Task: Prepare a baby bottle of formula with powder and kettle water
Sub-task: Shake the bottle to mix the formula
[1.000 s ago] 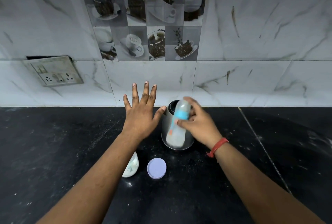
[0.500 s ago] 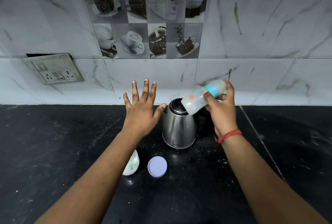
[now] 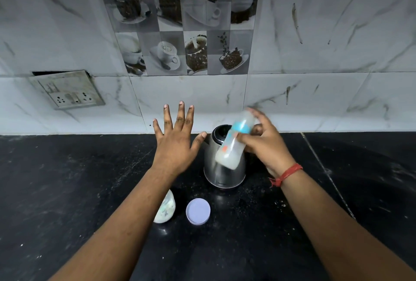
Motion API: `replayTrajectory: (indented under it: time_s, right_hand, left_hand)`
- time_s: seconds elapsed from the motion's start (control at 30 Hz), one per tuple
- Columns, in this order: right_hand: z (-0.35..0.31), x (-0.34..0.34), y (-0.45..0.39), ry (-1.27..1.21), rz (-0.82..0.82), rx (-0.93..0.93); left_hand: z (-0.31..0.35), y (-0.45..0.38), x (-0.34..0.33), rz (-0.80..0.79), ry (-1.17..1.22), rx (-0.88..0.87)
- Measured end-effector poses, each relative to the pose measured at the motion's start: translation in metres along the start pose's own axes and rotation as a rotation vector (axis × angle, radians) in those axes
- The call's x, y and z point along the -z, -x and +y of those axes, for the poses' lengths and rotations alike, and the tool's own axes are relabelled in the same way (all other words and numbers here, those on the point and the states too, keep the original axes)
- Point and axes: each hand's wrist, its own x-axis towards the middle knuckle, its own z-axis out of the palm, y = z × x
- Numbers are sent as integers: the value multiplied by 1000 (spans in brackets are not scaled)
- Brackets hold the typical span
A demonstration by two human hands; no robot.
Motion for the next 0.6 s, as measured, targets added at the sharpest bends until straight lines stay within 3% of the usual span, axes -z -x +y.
replayTrajectory:
  time_s: [0.07, 0.13, 0.17, 0.23, 0.27, 0.3, 0.4, 0.43, 0.47, 0.53, 0.57, 0.6]
  right_hand:
    - [-12, 9, -7, -183, 299, 68]
    - [-15, 7, -4, -222, 428, 166]
    - [-13, 2, 1, -122, 367, 194]
    - [-4, -7, 10, 131, 46, 117]
    - [-1, -6, 12, 166, -41, 72]
    - [-3, -4, 10, 144, -8, 61]
    - [-10, 0, 6, -98, 374, 154]
    - [-8, -4, 7, -125, 405, 192]
    - [-4, -10, 11, -81, 358, 204]
    - [11, -21, 16, 110, 87, 131]
    - [12, -20, 17, 118, 30, 100]
    - [10, -15, 15, 81, 78, 96]
  left_hand:
    - [-1, 0, -2, 4, -5, -3]
    - [-3, 1, -4, -4, -16, -3]
    - [-2, 1, -4, -8, -18, -3]
    - [-1, 0, -4, -10, -16, -3]
    - [0, 0, -3, -9, -16, -3]
    - [0, 0, -2, -7, -15, -4]
    - [-1, 0, -3, -3, -17, -4]
    - [-1, 1, -3, -5, -19, -3]
    - [-1, 1, -3, -8, -21, -4]
    - [-1, 2, -3, -9, -20, -4]
    - [-1, 2, -2, -3, -17, -5]
    - [-1, 2, -1, 3, -15, -6]
